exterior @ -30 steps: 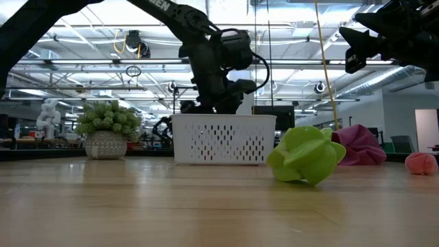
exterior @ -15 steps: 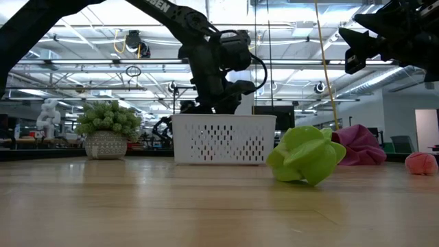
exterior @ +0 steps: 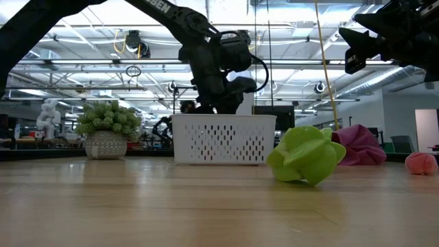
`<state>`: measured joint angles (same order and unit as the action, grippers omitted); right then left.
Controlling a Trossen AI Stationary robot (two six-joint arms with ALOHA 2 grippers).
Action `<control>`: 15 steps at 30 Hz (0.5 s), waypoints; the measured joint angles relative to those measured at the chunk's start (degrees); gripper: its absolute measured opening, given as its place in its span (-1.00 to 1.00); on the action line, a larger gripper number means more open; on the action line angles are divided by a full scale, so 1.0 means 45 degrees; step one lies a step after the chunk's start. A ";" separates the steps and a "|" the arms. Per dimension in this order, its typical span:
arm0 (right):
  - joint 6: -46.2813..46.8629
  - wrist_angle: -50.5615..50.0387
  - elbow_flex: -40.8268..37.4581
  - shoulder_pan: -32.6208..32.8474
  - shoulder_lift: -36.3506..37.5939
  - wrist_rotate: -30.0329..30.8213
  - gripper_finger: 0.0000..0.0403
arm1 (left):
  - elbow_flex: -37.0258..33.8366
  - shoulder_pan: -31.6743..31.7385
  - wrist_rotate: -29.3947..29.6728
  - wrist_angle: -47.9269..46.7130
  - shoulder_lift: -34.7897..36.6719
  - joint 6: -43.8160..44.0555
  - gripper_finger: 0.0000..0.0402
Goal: Pick and placing Produce into tupperware
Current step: Put the right red strawberry in the white bin, then put the red strawberry into the white bin
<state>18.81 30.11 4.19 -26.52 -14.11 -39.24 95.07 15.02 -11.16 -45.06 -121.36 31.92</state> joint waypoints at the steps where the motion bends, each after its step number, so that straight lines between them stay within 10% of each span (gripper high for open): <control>1: 0.0000 0.0000 0.0000 0.0004 0.0000 0.0000 -0.25 | 0.0000 0.0014 -0.0076 0.0021 0.0000 -0.0031 -0.33; 15: 0.0001 -0.0004 0.0000 0.0000 0.0000 0.0000 -0.25 | 0.0000 0.0245 -0.0292 0.0041 0.0053 0.0304 0.25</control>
<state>18.81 30.09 4.19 -26.52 -14.11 -39.24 95.07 16.12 -12.47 -44.88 -121.12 33.29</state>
